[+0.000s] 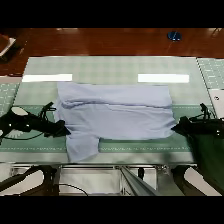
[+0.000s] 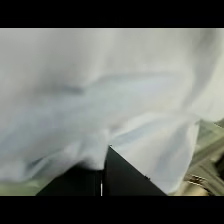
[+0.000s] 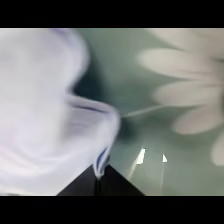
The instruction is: Fold the shirts.
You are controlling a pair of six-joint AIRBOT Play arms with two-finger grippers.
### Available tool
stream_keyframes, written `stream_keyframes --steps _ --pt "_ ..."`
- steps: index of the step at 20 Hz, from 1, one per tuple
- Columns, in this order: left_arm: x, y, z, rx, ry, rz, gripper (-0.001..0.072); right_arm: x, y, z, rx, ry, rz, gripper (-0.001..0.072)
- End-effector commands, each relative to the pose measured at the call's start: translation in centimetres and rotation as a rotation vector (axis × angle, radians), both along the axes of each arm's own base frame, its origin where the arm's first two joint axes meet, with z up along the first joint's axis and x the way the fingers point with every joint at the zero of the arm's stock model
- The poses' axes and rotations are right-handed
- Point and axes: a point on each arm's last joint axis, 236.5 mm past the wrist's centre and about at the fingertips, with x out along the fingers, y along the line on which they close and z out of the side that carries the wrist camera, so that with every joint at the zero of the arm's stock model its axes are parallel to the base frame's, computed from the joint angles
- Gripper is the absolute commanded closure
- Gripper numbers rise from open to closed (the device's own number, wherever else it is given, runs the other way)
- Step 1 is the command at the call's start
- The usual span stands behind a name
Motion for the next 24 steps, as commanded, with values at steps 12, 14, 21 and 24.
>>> stream_keyframes --steps 12,14,21,24 --pt "22.6 0.0 9.7 0.007 -0.288 0.035 0.0688 16.5 0.5 5.9 -0.034 -0.237 0.091 0.0689" --pt "24.7 0.2 9.2 0.001 -0.274 0.047 0.0688 18.5 -0.1 5.9 -0.027 -0.238 0.074 0.0689" --pt "28.8 0.7 5.7 -0.006 -0.241 0.062 0.0688 22.3 -1.0 3.6 -0.007 -0.224 0.054 0.0689" --pt "30.2 1.0 4.5 0.005 -0.259 0.094 0.0688 22.9 -1.1 2.0 0.013 -0.205 0.028 0.0689"
